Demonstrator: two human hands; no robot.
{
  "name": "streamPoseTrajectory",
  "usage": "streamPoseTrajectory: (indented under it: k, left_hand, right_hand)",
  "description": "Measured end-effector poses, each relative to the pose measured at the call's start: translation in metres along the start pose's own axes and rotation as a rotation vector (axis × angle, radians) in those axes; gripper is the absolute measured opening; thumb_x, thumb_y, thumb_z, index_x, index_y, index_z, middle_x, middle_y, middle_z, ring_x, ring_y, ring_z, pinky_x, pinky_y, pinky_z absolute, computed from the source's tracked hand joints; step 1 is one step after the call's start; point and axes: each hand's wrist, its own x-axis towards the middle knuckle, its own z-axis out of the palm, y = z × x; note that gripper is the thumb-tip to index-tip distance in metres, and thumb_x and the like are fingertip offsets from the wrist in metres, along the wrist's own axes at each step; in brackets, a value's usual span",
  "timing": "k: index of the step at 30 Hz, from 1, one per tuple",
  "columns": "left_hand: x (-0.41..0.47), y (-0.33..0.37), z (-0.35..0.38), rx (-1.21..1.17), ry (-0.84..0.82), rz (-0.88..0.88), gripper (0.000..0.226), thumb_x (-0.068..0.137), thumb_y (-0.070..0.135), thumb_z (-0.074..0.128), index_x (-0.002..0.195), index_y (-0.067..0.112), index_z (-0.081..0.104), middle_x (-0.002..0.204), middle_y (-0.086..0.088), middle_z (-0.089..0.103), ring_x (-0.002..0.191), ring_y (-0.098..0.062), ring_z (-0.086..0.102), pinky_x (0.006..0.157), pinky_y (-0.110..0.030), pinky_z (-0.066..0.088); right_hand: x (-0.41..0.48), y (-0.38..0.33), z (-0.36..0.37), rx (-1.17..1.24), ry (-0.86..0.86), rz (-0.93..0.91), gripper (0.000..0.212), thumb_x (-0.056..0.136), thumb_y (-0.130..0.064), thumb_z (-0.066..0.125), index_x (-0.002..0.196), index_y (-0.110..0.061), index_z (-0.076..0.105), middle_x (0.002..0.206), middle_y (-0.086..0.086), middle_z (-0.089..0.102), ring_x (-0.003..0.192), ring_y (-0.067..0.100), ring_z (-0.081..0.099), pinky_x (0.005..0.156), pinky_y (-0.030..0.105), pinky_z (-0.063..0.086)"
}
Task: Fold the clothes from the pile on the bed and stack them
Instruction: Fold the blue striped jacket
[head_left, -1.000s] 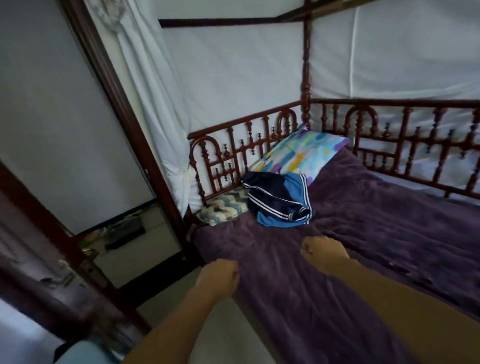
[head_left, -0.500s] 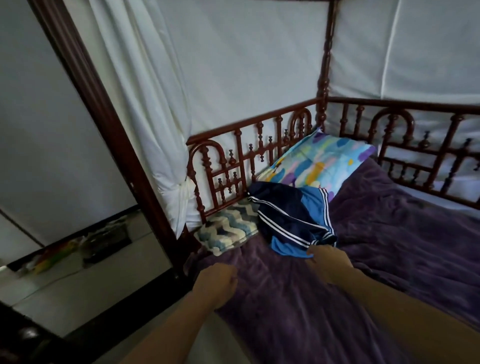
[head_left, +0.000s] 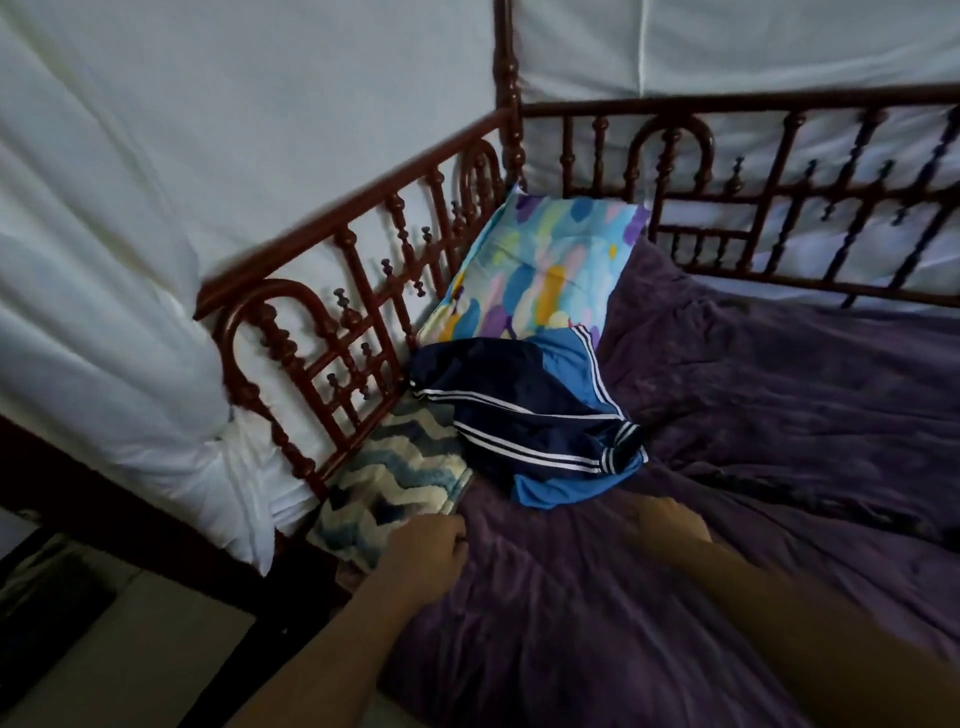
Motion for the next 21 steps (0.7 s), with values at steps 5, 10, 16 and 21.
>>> streamPoseTrajectory:
  k: [5, 10, 16, 21]
  left_hand:
    - [0.066, -0.013, 0.027, 0.016, -0.099, 0.082, 0.023, 0.095, 0.033, 0.044, 0.102, 0.019, 0.061, 0.096, 0.003, 0.064, 0.087, -0.013, 0.059, 0.078, -0.029, 0.048]
    - [0.14, -0.041, 0.054, 0.032, -0.22, 0.083, 0.023, 0.096, 0.032, 0.043, 0.106, 0.02, 0.061, 0.1, 0.003, 0.064, 0.09, -0.011, 0.059, 0.083, -0.029, 0.048]
    - [0.236, -0.054, 0.086, 0.021, -0.271, 0.099, 0.021, 0.095, 0.03, 0.045, 0.103, 0.019, 0.061, 0.094, 0.003, 0.063, 0.087, -0.014, 0.059, 0.081, -0.03, 0.048]
    - [0.306, -0.034, 0.096, 0.077, -0.275, 0.202, 0.022, 0.092, 0.025, 0.05, 0.109, 0.016, 0.06, 0.107, -0.002, 0.058, 0.1, -0.022, 0.057, 0.084, -0.038, 0.048]
  right_hand:
    - [0.069, 0.02, 0.021, 0.122, -0.039, 0.273, 0.042, 0.087, -0.05, 0.05, 0.119, -0.026, 0.061, 0.122, 0.004, 0.062, 0.108, 0.027, 0.06, 0.088, 0.036, 0.048]
    - [0.17, 0.033, 0.056, 0.454, -0.008, 0.509, 0.042, 0.085, -0.04, 0.057, 0.117, -0.013, 0.061, 0.119, 0.013, 0.064, 0.106, 0.033, 0.06, 0.088, 0.037, 0.049]
    - [0.274, 0.029, 0.089, 0.99, 0.186, 0.885, 0.075, 0.077, -0.037, 0.076, 0.131, 0.004, 0.043, 0.126, 0.02, 0.057, 0.115, 0.035, 0.057, 0.091, 0.039, 0.047]
    - [0.272, 0.024, 0.094, 1.129, 0.065, 0.774, 0.015, 0.082, -0.007, 0.067, 0.07, -0.002, 0.061, 0.064, 0.008, 0.057, 0.05, 0.015, 0.05, 0.041, 0.021, 0.04]
